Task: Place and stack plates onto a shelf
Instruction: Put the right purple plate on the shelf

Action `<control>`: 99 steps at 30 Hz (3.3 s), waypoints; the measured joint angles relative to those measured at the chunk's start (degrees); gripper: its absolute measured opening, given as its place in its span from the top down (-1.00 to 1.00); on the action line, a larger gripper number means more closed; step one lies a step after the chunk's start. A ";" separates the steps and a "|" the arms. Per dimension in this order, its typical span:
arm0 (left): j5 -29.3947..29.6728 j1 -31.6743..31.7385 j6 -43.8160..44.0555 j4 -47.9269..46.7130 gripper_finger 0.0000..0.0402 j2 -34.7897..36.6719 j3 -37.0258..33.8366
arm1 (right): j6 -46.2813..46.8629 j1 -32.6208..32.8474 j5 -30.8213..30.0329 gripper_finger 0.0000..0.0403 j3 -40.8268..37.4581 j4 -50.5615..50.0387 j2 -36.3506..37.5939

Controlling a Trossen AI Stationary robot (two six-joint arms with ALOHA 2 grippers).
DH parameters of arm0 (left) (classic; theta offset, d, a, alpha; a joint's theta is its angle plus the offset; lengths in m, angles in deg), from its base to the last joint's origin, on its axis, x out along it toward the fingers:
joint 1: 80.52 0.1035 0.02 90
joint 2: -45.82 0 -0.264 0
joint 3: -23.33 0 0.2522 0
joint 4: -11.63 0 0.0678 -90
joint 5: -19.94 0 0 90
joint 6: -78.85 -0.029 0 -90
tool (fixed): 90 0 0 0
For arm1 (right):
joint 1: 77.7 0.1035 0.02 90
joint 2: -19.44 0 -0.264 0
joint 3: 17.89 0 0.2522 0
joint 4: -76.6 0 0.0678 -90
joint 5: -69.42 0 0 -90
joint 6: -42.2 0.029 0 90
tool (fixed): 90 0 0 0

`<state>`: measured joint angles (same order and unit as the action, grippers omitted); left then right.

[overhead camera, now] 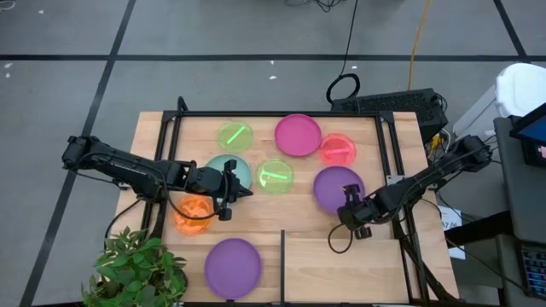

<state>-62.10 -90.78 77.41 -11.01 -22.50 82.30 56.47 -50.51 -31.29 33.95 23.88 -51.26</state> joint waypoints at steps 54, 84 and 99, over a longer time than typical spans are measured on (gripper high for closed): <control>0.04 0.00 0.45 -0.09 0.92 0.00 0.00 | 64.95 27.61 10.83 1.00 52.44 -32.55 -26.56; 0.12 0.00 1.52 0.24 0.92 0.00 0.00 | 74.44 33.39 12.30 1.00 52.44 -24.45 -29.53; 0.11 0.00 1.96 0.22 0.92 0.00 0.00 | 74.81 34.41 12.58 0.97 47.53 -16.18 -29.53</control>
<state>-61.99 -90.78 79.37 -10.79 -22.50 82.30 131.28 -16.10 -18.71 81.48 7.70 -80.79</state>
